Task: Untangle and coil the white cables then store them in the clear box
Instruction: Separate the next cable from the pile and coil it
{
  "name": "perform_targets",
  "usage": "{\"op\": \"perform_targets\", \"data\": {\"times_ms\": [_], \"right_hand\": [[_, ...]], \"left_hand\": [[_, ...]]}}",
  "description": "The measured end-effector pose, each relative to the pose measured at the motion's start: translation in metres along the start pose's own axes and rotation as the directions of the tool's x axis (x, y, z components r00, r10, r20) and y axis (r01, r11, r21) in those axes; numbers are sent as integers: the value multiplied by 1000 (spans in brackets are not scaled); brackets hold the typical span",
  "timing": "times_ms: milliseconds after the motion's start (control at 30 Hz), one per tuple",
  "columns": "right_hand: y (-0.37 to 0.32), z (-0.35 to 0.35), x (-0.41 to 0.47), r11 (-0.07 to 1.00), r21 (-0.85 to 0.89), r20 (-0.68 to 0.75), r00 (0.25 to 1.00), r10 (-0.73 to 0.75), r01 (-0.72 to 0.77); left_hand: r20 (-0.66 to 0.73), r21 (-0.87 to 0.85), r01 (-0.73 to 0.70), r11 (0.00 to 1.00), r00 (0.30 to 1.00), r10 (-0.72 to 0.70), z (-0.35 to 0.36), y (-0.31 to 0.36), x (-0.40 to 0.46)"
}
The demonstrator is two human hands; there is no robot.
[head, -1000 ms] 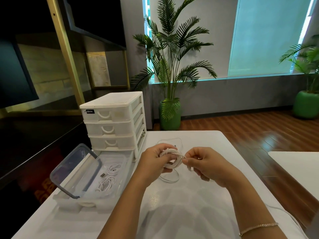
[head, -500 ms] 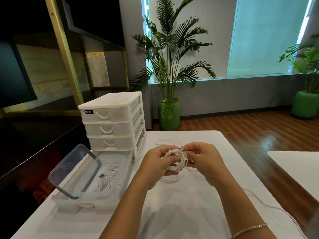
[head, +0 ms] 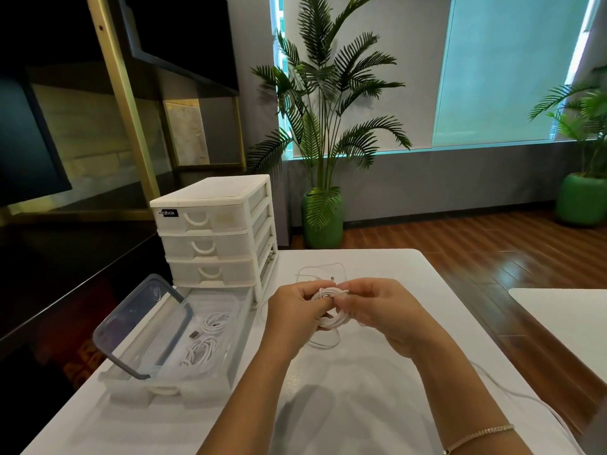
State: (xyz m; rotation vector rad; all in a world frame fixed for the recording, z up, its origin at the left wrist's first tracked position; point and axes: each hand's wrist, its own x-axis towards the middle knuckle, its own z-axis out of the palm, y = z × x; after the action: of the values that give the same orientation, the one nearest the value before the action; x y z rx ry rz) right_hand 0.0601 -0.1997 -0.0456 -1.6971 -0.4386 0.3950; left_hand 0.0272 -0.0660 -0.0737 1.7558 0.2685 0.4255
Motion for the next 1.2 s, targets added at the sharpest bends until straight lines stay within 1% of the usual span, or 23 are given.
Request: {"op": "perform_targets", "data": {"times_ms": [33,100,200,267,300,367,500,600,767,867,967,1100,1200], "right_hand": [[2,1,1,999,-38,-11,1000,-22,22],[3,1,2,999,-22,-48,998,-35,34],[2,-2,2,999,37,-98,995,-19,23],[2,-4,3,999,49,-117,993,-9,15],[3,-3,4,999,44,-125,992,-6,11],[3,-3,4,999,52,-134,991,7,0],[2,-1,4,996,84,-131,991,6,5],[2,1,5,993,118,-120,993,11,3],[4,3,8,984,180,-143,990,12,14],[5,2,9,977,215,-152,988,22,11],[6,0,9,961,277,-136,990,47,-7],[6,-5,10,944,328,-129,989,72,-26],[7,-8,10,936,349,-136,987,91,-38]], "left_hand": [[7,-1,8,1000,1000,-8,0,0,0],[43,-30,27,999,999,-26,0,3,-1],[186,-91,66,994,981,-48,-5,8,-4],[277,-58,62,996,960,-43,-8,8,-6],[291,-21,44,999,956,-36,-8,8,-6],[278,-10,31,999,960,-27,-8,8,-6],[254,-90,63,994,967,-38,-9,11,-6],[239,-70,45,997,971,-26,-11,12,-5],[121,-83,0,997,993,10,-4,9,-5],[88,-101,-18,995,996,27,0,7,-4],[97,-116,-19,993,995,30,0,6,-2],[202,-218,44,975,979,1,-4,6,-1],[235,-275,69,959,972,-3,-5,5,-1]]}}
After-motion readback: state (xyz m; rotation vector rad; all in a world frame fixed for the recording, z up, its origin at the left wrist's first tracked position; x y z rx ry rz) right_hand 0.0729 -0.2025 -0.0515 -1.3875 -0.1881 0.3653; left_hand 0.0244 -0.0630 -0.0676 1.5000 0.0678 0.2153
